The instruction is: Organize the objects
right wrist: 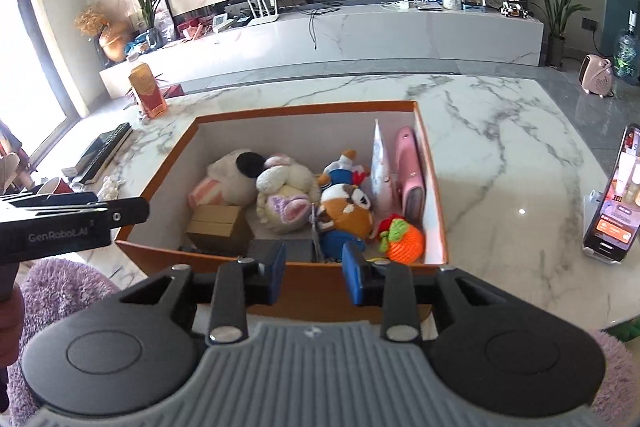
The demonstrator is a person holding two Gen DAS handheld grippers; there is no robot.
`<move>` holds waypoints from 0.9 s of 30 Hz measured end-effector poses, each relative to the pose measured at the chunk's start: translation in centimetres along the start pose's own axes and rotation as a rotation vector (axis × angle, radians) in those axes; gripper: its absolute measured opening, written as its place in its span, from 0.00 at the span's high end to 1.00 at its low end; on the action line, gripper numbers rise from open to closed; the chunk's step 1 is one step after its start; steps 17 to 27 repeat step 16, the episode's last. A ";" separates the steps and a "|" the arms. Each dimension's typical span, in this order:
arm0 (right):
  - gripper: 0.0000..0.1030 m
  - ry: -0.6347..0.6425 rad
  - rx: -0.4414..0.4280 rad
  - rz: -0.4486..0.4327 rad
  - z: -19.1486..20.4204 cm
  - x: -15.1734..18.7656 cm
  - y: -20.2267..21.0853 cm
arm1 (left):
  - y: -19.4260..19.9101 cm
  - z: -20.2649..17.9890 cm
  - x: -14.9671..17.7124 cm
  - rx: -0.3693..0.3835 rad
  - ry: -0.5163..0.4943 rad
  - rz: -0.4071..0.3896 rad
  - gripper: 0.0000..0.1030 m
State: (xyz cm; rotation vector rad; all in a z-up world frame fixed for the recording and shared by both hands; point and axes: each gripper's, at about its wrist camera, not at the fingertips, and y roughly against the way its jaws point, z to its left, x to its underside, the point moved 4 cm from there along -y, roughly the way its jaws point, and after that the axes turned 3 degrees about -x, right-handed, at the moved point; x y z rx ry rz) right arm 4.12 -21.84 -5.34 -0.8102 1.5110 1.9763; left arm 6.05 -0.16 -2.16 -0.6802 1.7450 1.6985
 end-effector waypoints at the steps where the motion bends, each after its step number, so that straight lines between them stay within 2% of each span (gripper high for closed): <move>1: 0.67 0.007 -0.005 0.004 0.4 0.2 -0.1 | 0.0 -0.2 0.3 0.009 0.001 0.007 0.18; 7: 0.65 0.029 -0.010 0.006 1.0 1.0 0.2 | 0.3 -1.0 1.2 0.009 -0.014 0.013 0.18; 27: 0.64 0.019 -0.005 -0.011 0.6 0.9 0.5 | 0.9 -1.5 1.3 0.002 -0.029 -0.014 0.18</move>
